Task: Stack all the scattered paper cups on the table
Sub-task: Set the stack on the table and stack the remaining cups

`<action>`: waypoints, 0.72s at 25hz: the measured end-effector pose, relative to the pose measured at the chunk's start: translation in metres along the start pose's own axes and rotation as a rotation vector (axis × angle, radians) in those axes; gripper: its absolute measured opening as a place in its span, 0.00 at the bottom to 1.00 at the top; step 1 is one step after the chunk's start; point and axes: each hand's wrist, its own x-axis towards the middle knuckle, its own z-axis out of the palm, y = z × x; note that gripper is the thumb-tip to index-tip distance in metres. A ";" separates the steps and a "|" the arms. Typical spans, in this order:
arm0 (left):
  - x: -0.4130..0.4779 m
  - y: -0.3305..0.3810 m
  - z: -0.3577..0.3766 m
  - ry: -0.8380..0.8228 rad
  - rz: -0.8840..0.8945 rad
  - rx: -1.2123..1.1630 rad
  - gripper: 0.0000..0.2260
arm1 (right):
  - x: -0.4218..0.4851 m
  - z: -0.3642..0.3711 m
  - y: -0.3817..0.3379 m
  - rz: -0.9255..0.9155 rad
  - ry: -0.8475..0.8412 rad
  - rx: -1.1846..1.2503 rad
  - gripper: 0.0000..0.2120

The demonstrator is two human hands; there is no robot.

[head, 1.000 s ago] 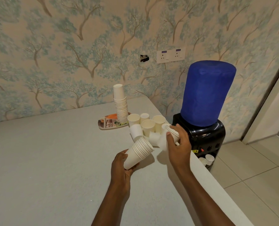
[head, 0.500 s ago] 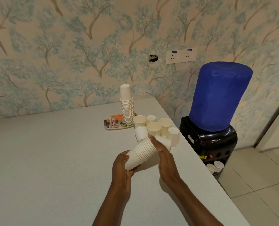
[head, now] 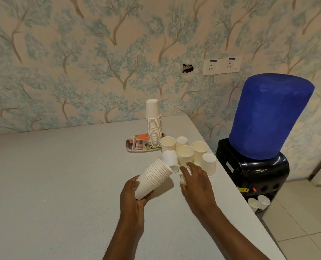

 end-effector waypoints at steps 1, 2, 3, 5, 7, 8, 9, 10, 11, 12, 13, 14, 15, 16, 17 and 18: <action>0.001 0.001 -0.001 -0.001 0.004 0.000 0.13 | -0.002 -0.002 -0.001 0.027 0.044 0.108 0.28; 0.002 0.002 -0.002 0.002 0.006 0.000 0.12 | -0.001 -0.007 -0.004 0.081 0.113 0.293 0.26; 0.003 0.003 -0.002 0.005 0.006 0.001 0.12 | 0.002 -0.013 -0.008 0.139 0.205 0.505 0.25; 0.005 0.004 0.000 0.004 0.003 0.002 0.12 | 0.018 -0.027 -0.021 0.207 0.363 0.808 0.21; 0.007 0.007 0.005 0.005 0.001 0.000 0.12 | 0.039 -0.038 -0.036 0.229 0.382 0.966 0.16; 0.007 0.009 0.008 0.006 0.004 -0.004 0.12 | 0.046 -0.041 -0.045 0.212 0.363 1.019 0.16; 0.009 0.010 0.011 0.007 0.007 -0.010 0.13 | 0.051 -0.041 -0.052 0.184 0.334 1.049 0.16; 0.011 0.013 0.013 0.007 0.007 -0.021 0.13 | 0.051 -0.037 -0.058 0.159 0.301 1.063 0.18; 0.014 0.015 0.016 0.004 0.007 -0.030 0.13 | 0.050 -0.030 -0.062 0.142 0.260 1.065 0.19; 0.017 0.017 0.018 0.000 0.005 -0.026 0.13 | 0.049 -0.022 -0.066 0.131 0.212 1.052 0.20; 0.021 0.018 0.019 0.005 0.000 -0.010 0.15 | 0.048 -0.016 -0.071 0.133 0.172 1.037 0.20; 0.025 0.020 0.018 0.011 -0.001 0.003 0.16 | 0.047 -0.010 -0.074 0.149 0.121 1.049 0.20; 0.028 0.021 0.018 0.020 -0.001 -0.003 0.17 | 0.048 -0.005 -0.075 0.180 0.061 1.100 0.19; 0.031 0.024 0.016 0.031 0.000 -0.025 0.17 | 0.050 0.000 -0.076 0.206 0.002 1.175 0.17; 0.032 0.026 0.013 0.047 0.011 -0.040 0.17 | 0.052 0.005 -0.075 0.207 -0.058 1.224 0.14; 0.034 0.029 0.008 0.064 0.028 -0.046 0.17 | 0.054 0.010 -0.072 0.179 -0.072 1.186 0.15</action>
